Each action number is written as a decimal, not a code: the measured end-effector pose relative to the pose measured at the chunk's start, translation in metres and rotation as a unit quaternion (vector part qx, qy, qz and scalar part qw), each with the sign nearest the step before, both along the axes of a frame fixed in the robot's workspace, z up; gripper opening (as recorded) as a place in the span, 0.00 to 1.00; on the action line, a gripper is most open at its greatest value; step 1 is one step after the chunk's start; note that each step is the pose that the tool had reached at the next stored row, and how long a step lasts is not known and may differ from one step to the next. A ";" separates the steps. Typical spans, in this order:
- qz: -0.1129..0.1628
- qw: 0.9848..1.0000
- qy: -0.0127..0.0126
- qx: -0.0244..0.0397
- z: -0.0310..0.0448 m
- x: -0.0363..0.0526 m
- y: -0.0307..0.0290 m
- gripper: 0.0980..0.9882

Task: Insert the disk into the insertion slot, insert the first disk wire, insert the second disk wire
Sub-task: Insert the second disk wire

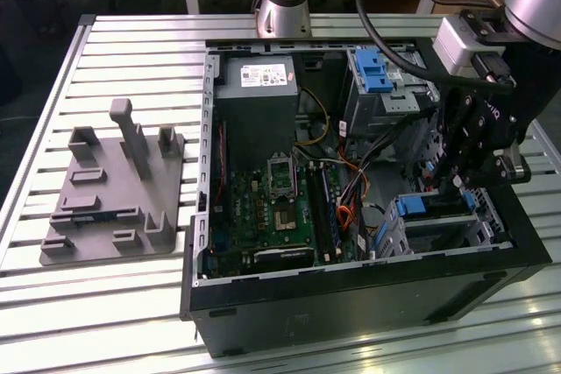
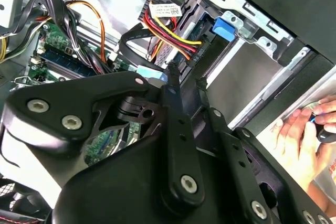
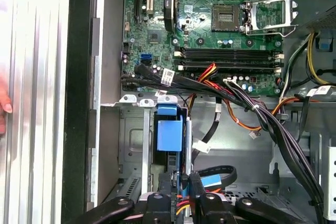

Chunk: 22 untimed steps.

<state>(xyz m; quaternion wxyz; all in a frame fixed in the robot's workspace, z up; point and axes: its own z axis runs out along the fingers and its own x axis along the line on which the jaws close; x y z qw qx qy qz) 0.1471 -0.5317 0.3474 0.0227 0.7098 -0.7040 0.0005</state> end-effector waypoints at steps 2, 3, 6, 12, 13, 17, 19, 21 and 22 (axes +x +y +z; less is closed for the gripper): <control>0.000 1.000 0.000 0.000 0.0010 0.0000 0.0000 0.21; 0.000 1.000 0.000 0.000 0.0011 0.0000 0.0001 0.21; 0.000 1.000 -0.003 0.001 0.0014 0.0000 0.0002 0.21; -0.005 1.000 -0.010 0.011 0.0035 0.0000 0.0002 0.21; -0.007 1.000 -0.011 0.012 0.0041 0.0000 0.0002 0.21; -0.017 1.000 -0.015 0.013 0.0056 -0.0018 0.0008 0.21; -0.019 1.000 -0.017 0.013 0.0058 -0.0040 0.0024 0.21; -0.020 1.000 -0.020 0.013 0.0059 -0.0053 0.0062 0.21; -0.020 0.999 -0.021 0.013 0.0058 -0.0059 0.0085 0.21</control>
